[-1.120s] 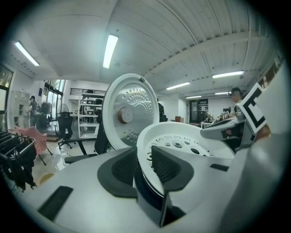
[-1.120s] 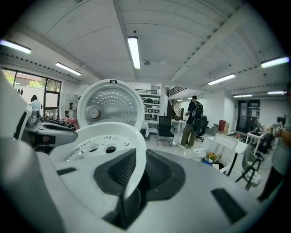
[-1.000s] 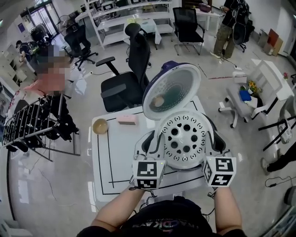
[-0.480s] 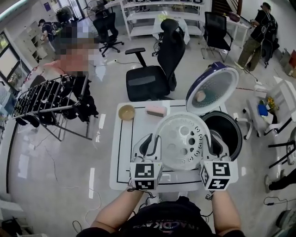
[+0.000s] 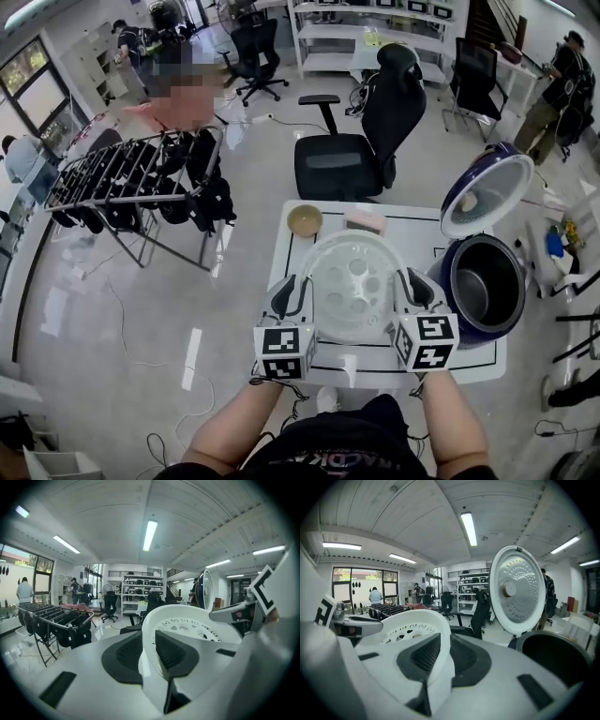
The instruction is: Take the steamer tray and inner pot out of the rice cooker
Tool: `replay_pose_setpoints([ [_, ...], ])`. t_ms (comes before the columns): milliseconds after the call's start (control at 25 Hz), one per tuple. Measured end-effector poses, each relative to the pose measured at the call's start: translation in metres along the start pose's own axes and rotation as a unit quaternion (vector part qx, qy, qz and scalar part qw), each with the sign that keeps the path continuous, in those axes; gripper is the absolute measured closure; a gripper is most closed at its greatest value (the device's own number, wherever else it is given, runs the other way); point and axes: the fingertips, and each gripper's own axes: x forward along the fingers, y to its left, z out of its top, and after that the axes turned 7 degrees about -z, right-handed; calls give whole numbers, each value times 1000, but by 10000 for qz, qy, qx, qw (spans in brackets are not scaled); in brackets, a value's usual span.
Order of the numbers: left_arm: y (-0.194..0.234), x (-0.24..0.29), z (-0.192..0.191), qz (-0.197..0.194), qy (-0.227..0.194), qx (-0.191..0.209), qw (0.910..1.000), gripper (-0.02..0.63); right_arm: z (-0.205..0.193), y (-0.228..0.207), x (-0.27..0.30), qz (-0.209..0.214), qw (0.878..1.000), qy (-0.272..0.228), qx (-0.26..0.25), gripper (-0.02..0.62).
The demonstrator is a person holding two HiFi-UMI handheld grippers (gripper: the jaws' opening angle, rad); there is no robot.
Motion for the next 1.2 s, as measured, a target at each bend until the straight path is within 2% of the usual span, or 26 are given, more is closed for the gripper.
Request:
replay_pose_setpoints([
  [320, 47, 2, -24, 240, 226, -294, 9990, 523, -5, 40, 36, 348, 9993, 136, -79, 531],
  [720, 68, 56, -69, 392, 603, -486, 9962, 525, -37, 36, 107, 658, 9966, 461, -181, 535],
  [1040, 86, 83, -107, 743, 1025, -844, 9884, 528, -74, 37, 158, 884, 9923, 851, -184, 535],
  [1200, 95, 95, -127, 780, 1128, -920, 9863, 528, -94, 41, 178, 970, 9899, 1019, -162, 537],
])
